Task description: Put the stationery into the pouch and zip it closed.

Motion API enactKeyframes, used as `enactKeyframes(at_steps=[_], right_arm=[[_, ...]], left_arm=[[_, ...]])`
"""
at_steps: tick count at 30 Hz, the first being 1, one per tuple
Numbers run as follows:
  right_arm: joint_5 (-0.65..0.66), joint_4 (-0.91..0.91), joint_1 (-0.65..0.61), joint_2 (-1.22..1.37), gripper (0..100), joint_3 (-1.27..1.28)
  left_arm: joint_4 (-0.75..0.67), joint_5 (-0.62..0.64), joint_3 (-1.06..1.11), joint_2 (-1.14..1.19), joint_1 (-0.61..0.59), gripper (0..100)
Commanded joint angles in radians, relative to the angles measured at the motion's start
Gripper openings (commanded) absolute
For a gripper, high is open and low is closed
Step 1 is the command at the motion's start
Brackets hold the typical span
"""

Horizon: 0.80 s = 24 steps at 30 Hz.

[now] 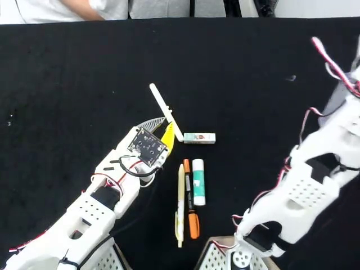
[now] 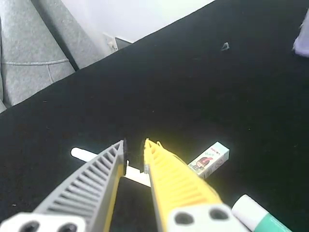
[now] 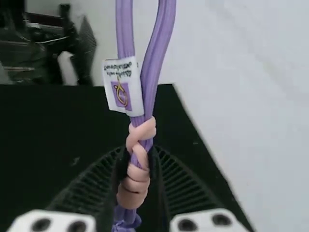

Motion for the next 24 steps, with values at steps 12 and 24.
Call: enactKeyframes(at_steps=[12,24], right_arm=[[-0.196,0.066,-0.127,-0.111,1.1,0.033],[-0.258,0.061,-0.427,-0.49,1.1,0.636]], left_arm=[[-0.003,-0.009,-0.015,-0.028,-0.073,8],[-0.126,-0.008,0.027,-0.028,-0.101,8]])
